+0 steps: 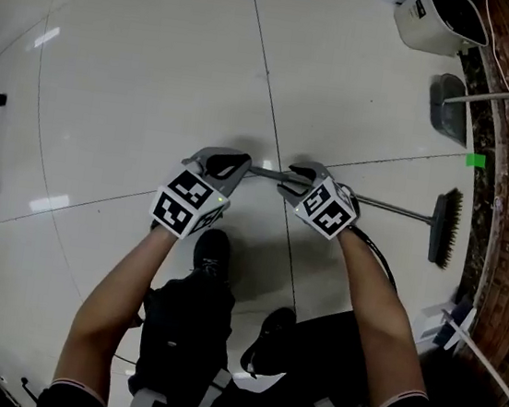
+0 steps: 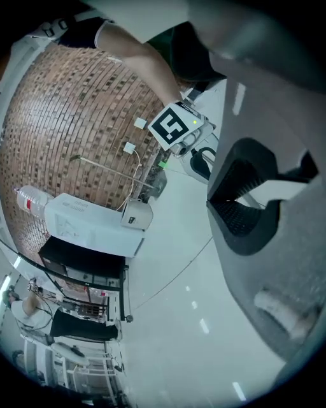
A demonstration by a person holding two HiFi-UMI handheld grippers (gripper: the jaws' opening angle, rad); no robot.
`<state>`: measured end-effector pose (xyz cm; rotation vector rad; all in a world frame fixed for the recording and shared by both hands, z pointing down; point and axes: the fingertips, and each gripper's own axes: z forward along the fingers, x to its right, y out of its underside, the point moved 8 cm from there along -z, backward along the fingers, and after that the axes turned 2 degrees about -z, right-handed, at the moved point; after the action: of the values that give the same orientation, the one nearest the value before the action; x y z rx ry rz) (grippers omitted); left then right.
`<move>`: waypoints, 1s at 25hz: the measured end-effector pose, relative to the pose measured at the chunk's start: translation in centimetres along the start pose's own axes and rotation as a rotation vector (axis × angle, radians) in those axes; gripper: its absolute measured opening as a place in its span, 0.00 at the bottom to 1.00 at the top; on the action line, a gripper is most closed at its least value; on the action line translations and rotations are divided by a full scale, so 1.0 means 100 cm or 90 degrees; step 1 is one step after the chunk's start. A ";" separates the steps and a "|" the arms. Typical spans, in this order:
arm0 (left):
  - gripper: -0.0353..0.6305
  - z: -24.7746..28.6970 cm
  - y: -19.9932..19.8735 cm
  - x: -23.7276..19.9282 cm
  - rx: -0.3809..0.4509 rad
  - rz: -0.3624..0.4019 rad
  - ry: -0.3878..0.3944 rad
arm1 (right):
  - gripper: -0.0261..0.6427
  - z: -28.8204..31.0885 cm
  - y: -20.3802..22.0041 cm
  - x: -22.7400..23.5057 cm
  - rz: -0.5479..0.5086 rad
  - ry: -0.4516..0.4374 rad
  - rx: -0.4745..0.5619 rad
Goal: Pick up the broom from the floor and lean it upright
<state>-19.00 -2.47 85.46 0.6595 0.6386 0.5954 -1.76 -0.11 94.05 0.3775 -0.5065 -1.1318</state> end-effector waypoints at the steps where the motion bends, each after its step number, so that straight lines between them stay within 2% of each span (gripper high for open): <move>1: 0.05 0.006 0.010 -0.004 -0.004 0.000 -0.002 | 0.33 0.012 0.012 0.003 -0.011 -0.006 -0.018; 5: 0.05 0.023 0.035 -0.012 -0.022 -0.019 0.013 | 0.32 0.045 0.042 0.015 -0.023 -0.022 -0.050; 10: 0.05 0.040 0.053 -0.016 -0.034 -0.005 0.005 | 0.29 0.069 0.056 0.008 -0.078 -0.042 -0.087; 12: 0.05 0.044 0.057 -0.015 -0.039 0.000 0.007 | 0.20 0.072 0.059 0.010 -0.098 -0.027 -0.096; 16: 0.05 0.045 0.058 -0.016 -0.045 0.003 0.006 | 0.17 0.071 0.056 0.009 -0.151 -0.046 -0.128; 20: 0.05 0.037 0.040 -0.022 -0.033 0.016 -0.009 | 0.17 0.053 0.040 0.017 -0.133 -0.037 -0.094; 25: 0.05 0.020 0.005 -0.020 -0.011 0.033 -0.018 | 0.17 0.009 0.001 0.030 -0.109 0.007 -0.029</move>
<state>-19.08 -4.24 87.69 0.6687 0.5900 0.6381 -1.14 -2.90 95.47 0.3921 -0.4439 -1.3043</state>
